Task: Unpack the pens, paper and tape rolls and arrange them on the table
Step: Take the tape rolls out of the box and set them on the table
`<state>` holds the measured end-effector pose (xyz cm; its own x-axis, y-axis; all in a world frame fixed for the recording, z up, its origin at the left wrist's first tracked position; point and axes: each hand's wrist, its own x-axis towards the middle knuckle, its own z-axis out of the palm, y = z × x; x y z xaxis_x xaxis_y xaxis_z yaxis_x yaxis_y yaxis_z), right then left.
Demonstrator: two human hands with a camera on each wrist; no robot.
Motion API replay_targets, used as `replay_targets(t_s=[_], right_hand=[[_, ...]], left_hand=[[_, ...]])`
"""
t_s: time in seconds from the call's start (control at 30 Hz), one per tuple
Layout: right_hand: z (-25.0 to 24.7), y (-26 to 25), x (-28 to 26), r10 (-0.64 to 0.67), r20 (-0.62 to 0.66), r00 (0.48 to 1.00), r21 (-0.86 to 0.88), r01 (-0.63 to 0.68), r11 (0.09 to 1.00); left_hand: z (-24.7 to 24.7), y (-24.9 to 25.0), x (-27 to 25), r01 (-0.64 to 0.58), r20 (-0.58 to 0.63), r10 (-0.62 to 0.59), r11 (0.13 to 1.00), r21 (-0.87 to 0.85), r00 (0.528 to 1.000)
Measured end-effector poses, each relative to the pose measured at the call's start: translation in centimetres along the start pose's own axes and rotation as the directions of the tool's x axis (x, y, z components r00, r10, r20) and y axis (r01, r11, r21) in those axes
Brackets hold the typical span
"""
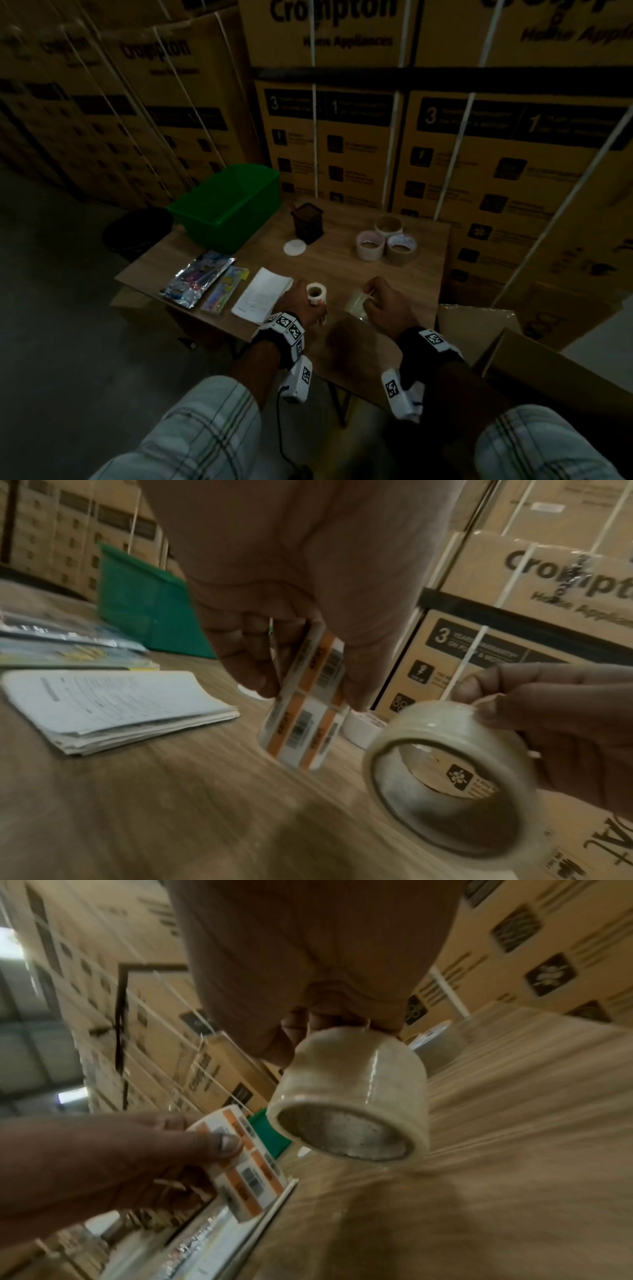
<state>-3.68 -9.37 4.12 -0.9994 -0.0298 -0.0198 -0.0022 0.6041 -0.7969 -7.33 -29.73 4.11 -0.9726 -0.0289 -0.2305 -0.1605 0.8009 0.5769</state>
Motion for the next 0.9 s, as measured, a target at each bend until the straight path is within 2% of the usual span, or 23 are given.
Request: replay_targets(t_s=[0.2,0.4,0.6,0.7,0.8,0.9], right_hand=[[5.1,-1.1,5.4,0.024,0.119,0.993,-0.178,-0.002,0.984],[9.0,-1.3,7.6,-0.002,0.075,0.997,-0.273,0.022,0.962],[11.9,-1.5,8.0,0.059,0.14,0.988,-0.49,0.017,0.872],[12.9,-1.2,7.7,0.142,0.155,0.978,-0.547,-0.034,0.836],[13.2,-1.2,7.5,0.161,0.122,0.979,-0.56,-0.065,0.826],[13.2,-1.2,7.6,0.161,0.087,0.983,-0.614,-0.075,0.786]], left_hand=[[-1.0,-3.2,6.5,-0.011,0.038,0.008,0.996,0.084,0.999],[-1.2,-5.5,9.9,-0.077,0.125,0.065,0.992,0.095,0.99],[-0.6,-7.5,10.4,-0.1,0.153,0.094,0.995,0.028,0.984],[-0.7,-7.9,10.3,-0.13,0.154,0.133,0.991,-0.03,0.979],[-0.5,-8.1,10.5,-0.212,0.138,0.223,0.973,-0.093,0.965],[-0.6,-8.4,10.8,-0.295,0.161,0.303,0.953,-0.071,0.939]])
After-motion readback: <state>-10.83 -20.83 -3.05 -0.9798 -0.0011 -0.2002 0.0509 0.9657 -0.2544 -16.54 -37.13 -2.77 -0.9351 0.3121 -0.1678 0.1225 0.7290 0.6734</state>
